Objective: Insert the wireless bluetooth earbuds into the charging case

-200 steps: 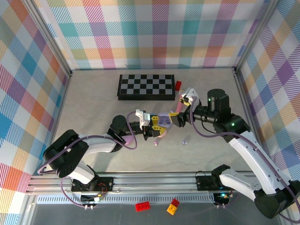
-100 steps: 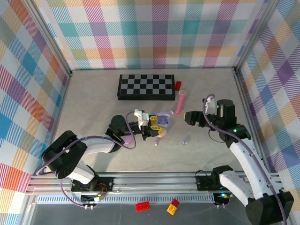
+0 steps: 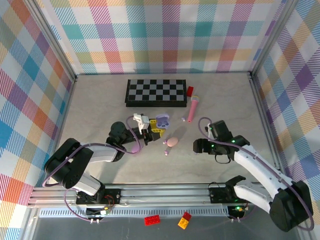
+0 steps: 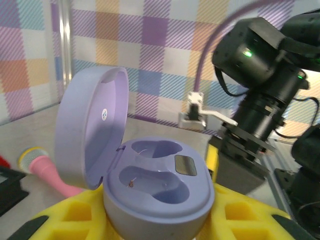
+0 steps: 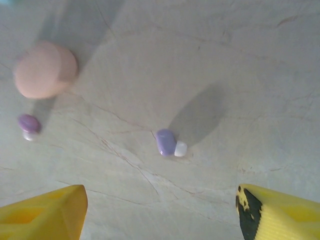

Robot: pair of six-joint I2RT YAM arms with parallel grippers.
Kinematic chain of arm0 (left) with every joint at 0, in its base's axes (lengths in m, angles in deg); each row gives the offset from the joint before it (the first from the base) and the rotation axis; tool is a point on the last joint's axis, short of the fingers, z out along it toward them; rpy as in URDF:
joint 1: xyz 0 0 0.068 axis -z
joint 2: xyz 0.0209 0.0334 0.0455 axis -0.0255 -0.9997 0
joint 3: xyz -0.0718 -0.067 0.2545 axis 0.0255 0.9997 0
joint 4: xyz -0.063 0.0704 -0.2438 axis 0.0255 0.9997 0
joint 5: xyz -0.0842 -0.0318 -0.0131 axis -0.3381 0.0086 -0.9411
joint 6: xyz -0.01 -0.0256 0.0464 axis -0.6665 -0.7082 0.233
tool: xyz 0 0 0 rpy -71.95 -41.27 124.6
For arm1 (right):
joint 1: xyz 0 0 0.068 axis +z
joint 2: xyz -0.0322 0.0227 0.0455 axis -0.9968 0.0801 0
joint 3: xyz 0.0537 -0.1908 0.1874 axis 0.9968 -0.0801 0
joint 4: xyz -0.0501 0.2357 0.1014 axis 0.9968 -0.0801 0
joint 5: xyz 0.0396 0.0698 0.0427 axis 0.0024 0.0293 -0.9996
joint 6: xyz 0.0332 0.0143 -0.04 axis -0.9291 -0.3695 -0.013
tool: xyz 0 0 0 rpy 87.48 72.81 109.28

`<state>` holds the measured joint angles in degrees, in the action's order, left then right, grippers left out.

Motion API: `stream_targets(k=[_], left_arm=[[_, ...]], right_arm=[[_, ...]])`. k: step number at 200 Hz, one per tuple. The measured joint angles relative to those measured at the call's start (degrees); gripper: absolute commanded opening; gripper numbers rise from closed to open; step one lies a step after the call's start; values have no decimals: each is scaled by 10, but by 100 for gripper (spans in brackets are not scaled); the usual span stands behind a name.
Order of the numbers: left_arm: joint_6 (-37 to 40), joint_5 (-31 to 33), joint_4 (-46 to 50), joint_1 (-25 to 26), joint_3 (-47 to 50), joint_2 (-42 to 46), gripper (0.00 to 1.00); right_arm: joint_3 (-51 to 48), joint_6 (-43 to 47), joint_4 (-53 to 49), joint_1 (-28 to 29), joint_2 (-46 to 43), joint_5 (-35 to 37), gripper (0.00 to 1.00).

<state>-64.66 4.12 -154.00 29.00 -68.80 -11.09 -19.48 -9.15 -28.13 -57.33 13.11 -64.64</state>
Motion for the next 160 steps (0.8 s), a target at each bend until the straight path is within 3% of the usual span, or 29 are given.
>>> stream_targets(k=[66, 105, 160], left_arm=[[7, 2, -4, -67, 17, 12, 28], [11, 0, -1, -90, 31, 40, 28], [23, -3, 23, -115, 32, 50, 28]], right_arm=[[66, -49, -41, 146, 175, 155, 75], [155, -79, -92, 212, 302, 250, 63], [221, -104, -151, 245, 415, 318, 46]])
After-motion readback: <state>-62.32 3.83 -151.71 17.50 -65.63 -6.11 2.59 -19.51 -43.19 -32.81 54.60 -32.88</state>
